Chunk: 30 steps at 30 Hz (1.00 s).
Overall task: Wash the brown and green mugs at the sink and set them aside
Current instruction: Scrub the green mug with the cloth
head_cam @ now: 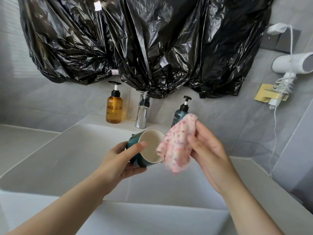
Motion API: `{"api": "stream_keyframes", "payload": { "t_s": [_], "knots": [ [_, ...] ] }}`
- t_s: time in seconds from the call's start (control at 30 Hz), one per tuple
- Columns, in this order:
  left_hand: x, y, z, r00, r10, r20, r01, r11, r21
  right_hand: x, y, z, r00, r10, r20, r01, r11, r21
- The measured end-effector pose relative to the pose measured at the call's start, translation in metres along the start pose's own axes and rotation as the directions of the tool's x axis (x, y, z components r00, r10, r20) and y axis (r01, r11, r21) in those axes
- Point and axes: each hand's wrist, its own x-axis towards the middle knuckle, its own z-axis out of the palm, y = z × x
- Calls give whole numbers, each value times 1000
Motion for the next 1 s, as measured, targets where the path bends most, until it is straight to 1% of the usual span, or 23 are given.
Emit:
{"api": "stream_keyframes", "payload": {
  "t_s": [0.07,0.13,0.2,0.23,0.27,0.3,0.37,0.4,0.43,0.47,0.53,0.6,0.63,0.67,0.7,0.73,0.77,0.8,0.83,0.87,0.9,0.93,1.0],
  "knots": [
    [-1,0,1,1000,9,20,-9,1000,-3,1,4,8,999,-3,43,10,986,-164],
    [-1,0,1,1000,17,26,-17,1000,5,1,6,16,998,-18,55,35,946,-322],
    [0,0,0,1000,22,21,-22,1000,10,2,8,22,991,-117,58,130,828,-545],
    [1,-1,0,1000,22,13,-22,1000,10,2,10,23,985,-161,54,160,778,-607],
    [1,-1,0,1000,21,4,-21,1000,11,3,10,24,982,-190,21,162,769,-619],
    [1,0,0,1000,21,-4,-21,1000,13,3,11,25,975,-219,-40,153,791,-593],
    [0,0,0,1000,20,-13,-20,1000,7,5,10,18,938,-296,-181,164,839,-519],
    [0,0,0,1000,20,-13,-20,1000,3,6,8,15,917,-334,-217,186,842,-507],
    [1,0,0,1000,21,-12,-21,1000,3,7,7,11,908,-363,-210,208,825,-526],
    [1,0,0,1000,21,-10,-21,1000,4,7,6,10,915,-371,-158,225,795,-563],
    [3,-1,-1,1000,23,-7,-23,1000,11,6,10,13,954,-297,43,246,691,-679],
    [4,-2,-2,999,41,0,-41,999,30,2,22,18,944,-232,233,321,502,-803],
    [5,-3,-3,999,53,-3,-53,998,42,1,25,19,934,-219,281,349,403,-846],
    [6,-4,-3,998,62,-9,-61,997,46,0,27,19,927,-222,302,364,343,-866],
    [7,-4,-4,998,66,-16,-65,997,40,-1,27,19,926,-241,292,362,334,-870],
    [7,-5,-5,998,68,-19,-68,997,31,-2,27,19,932,-263,248,338,386,-859],
    [7,-5,-5,997,71,-16,-71,997,27,-2,25,20,938,-295,181,305,458,-835],
    [7,-5,-5,997,77,-7,-77,996,35,-2,24,21,932,-340,122,291,506,-812],
    [7,-5,-5,996,86,2,-86,995,50,-1,24,24,923,-375,88,289,524,-801],
    [7,-5,-4,996,94,9,-94,993,67,-1,25,27,914,-395,91,300,508,-808],
    [6,-5,-4,995,102,12,-102,991,82,1,26,29,909,-395,131,322,467,-824],
    [5,-6,-3,994,108,15,-109,990,93,3,27,30,912,-363,193,340,400,-851],
    [5,-6,-2,993,120,25,-122,986,115,5,28,31,922,-228,313,370,279,-886]
  ]
}}
